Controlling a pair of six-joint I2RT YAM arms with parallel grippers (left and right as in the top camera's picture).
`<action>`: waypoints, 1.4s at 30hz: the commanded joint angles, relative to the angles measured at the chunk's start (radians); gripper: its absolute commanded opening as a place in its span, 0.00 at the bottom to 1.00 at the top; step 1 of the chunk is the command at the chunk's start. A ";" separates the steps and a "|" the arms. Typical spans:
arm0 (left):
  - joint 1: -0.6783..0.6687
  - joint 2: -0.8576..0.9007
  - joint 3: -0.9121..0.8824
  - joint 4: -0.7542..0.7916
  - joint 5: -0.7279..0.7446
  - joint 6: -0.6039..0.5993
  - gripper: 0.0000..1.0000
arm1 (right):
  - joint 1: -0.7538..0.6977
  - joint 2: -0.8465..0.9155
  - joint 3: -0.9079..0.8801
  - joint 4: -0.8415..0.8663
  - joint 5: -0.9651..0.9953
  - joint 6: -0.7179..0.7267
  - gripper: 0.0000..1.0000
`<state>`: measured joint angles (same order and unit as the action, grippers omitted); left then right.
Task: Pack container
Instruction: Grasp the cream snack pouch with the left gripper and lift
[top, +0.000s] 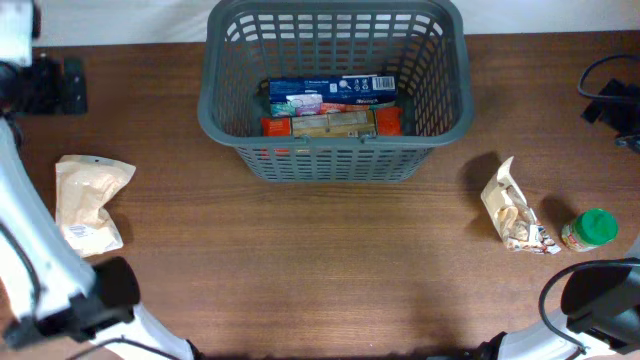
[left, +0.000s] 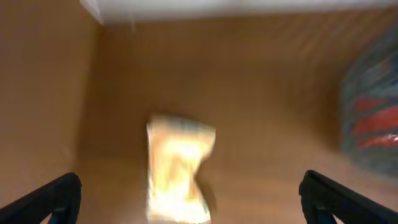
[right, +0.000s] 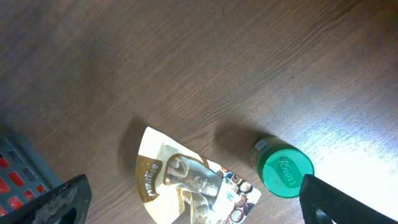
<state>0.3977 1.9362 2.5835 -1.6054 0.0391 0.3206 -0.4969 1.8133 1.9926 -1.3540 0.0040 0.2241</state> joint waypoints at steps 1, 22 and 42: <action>0.077 0.082 -0.154 -0.004 0.017 -0.037 0.99 | -0.008 -0.001 0.005 0.003 0.016 -0.006 0.99; 0.201 0.465 -0.470 0.189 -0.227 -0.036 0.99 | -0.008 -0.001 0.005 0.003 0.016 -0.006 0.99; 0.201 0.577 -0.462 0.133 -0.117 -0.037 0.02 | -0.008 -0.001 0.005 0.003 0.016 -0.006 0.99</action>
<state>0.5911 2.4836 2.1304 -1.4578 -0.1558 0.2874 -0.4969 1.8133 1.9926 -1.3540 0.0040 0.2241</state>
